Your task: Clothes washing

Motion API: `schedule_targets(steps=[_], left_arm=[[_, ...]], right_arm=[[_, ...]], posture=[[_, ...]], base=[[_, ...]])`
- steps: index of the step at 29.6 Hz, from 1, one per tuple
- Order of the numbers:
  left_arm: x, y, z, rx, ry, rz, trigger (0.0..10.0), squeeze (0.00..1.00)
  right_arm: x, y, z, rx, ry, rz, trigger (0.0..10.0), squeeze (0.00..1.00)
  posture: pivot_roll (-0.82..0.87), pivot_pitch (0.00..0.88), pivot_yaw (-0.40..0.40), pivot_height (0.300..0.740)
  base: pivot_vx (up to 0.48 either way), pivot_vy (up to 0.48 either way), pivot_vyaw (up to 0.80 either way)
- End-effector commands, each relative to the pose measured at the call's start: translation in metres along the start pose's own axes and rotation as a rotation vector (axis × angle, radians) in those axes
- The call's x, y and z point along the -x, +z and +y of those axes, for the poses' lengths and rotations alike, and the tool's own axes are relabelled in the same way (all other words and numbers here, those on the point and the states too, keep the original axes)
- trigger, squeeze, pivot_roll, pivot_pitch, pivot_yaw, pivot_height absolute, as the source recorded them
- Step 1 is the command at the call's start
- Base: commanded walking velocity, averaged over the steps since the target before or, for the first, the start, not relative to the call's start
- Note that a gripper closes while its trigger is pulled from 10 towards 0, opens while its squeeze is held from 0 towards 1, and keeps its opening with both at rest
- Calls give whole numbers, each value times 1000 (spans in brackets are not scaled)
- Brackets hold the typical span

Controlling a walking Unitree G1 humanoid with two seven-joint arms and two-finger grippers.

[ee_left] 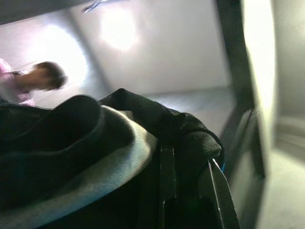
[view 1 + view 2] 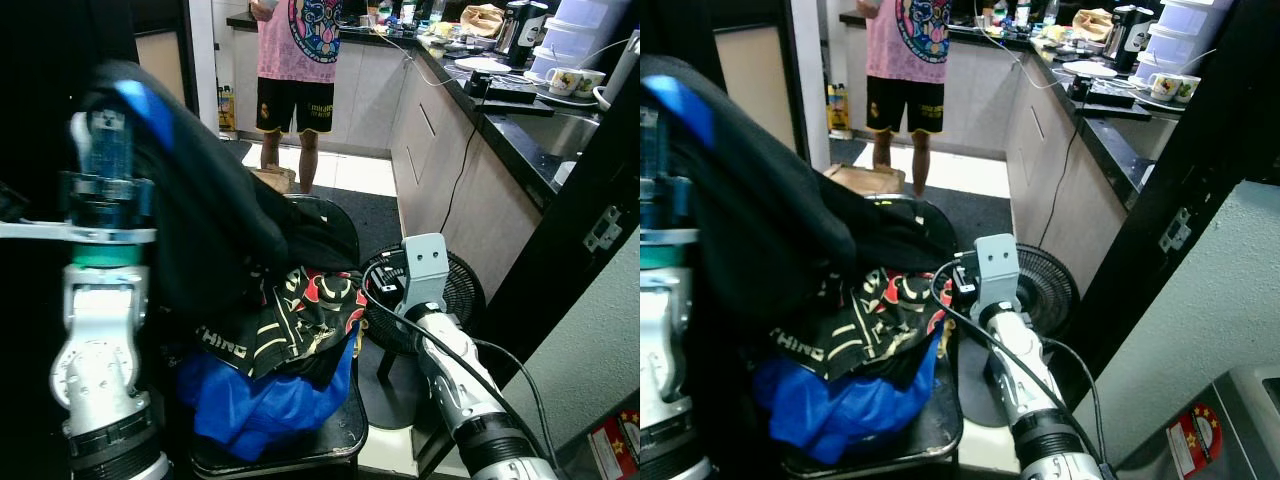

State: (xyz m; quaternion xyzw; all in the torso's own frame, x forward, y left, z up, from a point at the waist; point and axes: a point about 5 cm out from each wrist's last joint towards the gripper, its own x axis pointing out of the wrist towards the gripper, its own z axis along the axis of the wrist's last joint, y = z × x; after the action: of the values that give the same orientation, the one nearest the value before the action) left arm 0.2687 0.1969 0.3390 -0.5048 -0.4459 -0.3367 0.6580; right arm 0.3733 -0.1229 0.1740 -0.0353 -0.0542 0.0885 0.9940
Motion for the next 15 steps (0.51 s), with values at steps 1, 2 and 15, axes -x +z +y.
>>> schedule_targets(steps=[1, 2, 15], left_arm=[[-8, 8, -27, 134, -187, -39, 0, 0], [-8, 8, -27, 134, -187, -39, 0, 0], [-6, 16, 51, -707, 497, 64, 0, 0]], right_arm=[[3, -5, -3, -6, -5, 22, 10000, 0], [3, -5, -3, -6, -5, 22, 10000, 0], [2, -5, -1, -8, 5, 25, 10000, 0]], posture=[[-13, 26, -43, 740], [-13, 26, -43, 740], [-12, 26, -47, 740]], base=[[0, 0, 0], [0, 0, 0], [0, 0, 0]])
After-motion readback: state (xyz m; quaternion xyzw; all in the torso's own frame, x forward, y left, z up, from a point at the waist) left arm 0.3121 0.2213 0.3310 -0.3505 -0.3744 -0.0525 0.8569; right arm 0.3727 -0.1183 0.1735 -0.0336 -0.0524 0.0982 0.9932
